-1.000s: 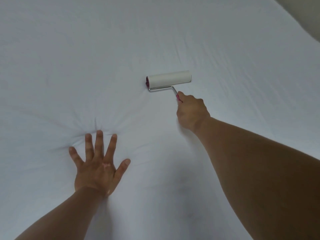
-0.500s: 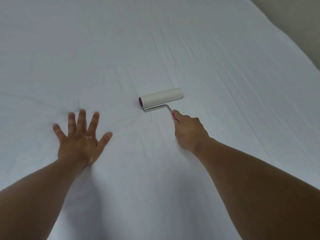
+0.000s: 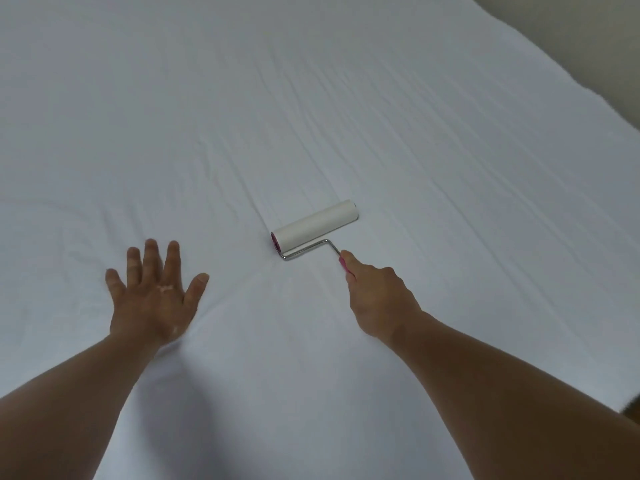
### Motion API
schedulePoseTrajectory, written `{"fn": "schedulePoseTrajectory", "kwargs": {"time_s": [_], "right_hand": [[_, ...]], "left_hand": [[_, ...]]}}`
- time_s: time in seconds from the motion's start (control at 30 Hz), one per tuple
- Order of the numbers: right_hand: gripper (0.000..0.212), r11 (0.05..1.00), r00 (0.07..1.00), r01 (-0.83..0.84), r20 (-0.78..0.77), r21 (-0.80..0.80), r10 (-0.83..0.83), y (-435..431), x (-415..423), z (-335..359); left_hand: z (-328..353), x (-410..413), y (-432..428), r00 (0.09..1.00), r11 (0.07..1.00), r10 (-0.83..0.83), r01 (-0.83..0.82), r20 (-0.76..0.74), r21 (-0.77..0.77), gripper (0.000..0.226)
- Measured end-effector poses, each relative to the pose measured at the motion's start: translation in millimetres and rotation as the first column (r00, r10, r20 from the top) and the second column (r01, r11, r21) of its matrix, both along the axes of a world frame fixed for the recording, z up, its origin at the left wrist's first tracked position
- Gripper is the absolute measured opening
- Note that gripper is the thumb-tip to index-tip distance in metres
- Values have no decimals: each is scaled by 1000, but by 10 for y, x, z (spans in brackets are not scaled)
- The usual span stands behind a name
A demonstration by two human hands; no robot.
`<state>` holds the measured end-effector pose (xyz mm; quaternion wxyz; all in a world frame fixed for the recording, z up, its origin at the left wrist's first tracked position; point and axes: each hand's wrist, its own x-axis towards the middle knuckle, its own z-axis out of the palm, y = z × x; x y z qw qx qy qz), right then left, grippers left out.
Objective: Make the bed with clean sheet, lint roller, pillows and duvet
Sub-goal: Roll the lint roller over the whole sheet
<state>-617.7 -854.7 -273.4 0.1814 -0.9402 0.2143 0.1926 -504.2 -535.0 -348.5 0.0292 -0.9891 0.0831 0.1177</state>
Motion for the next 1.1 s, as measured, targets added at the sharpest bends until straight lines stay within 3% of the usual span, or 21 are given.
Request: {"fn": "schedulePoseTrajectory", "kwargs": {"time_s": [0.63,1.1], "right_hand": [[51,999,997,47,-66,17,-46,-87,-1646,155],[63,998,991,59,-124,32,-55,-121,-3028,306]], "left_hand": [[63,-1629,-564,996,996,-89,88,-30,-30,88],[218,-2543,-619,962,980,-192,197,-193,3,86]]}}
